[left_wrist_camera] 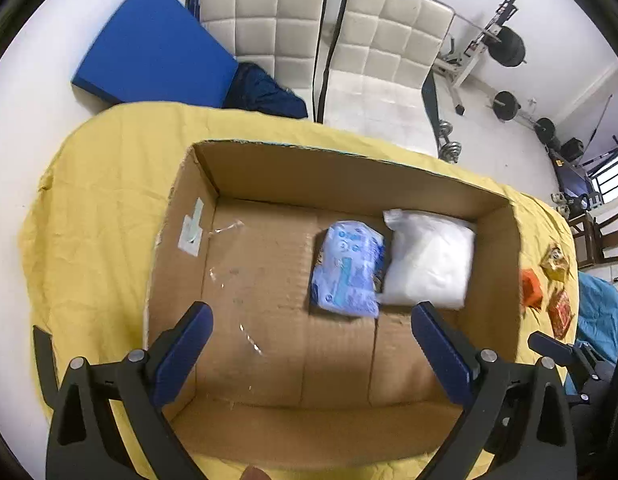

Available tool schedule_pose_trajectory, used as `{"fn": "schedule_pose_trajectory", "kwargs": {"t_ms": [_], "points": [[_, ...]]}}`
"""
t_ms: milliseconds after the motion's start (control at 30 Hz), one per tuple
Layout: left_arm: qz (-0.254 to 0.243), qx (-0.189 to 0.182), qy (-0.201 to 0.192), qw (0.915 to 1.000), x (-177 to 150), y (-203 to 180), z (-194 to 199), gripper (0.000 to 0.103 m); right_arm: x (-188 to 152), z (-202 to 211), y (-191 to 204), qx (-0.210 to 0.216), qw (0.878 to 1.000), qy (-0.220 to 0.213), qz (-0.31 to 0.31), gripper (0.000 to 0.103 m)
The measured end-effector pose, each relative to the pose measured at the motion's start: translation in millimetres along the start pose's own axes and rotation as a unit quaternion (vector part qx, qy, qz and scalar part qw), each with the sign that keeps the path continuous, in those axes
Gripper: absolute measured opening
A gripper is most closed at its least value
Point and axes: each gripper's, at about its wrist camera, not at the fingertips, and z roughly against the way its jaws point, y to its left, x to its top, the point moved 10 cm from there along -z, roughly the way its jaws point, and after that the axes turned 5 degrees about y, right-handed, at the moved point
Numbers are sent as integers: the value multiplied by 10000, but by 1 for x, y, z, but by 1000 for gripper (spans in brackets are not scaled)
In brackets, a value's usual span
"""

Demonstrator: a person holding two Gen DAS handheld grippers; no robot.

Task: Organize soft objects
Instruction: 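Grasp the orange bag with left tool while right tool grasps red candy bag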

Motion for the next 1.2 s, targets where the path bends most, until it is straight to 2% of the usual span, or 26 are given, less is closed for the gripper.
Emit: {"fn": "schedule_pose_trajectory", "kwargs": {"t_ms": [100,233,367,767,867,1000,1100,1200], "points": [[-113,132,-228,9996,-11,0,23,102,-16,15,2,-29,9998,-191,8,103],[-223,122,-419,9988,-25,-6,49,102,-36,47,3,-96,9985,-533,35,103],[-259,116,-415,9987,-40,-13,62,102,-51,75,0,-115,9968,-791,3,103],[-25,260,-678,9974,-62,-29,96,102,-86,103,-12,200,9954,-928,104,103],[-48,231,-737,9970,-59,-50,104,102,-87,111,-26,324,9947,-971,72,103],[-314,118,-811,9961,-50,-102,110,102,-85,125,-61,485,9936,-1017,-95,103],[-680,48,-741,9949,-41,-155,102,102,-82,137,-113,454,9927,-1065,-331,103],[-925,-213,-448,9945,-35,-212,79,102,-79,146,-180,262,9912,-1115,-665,103]]}}
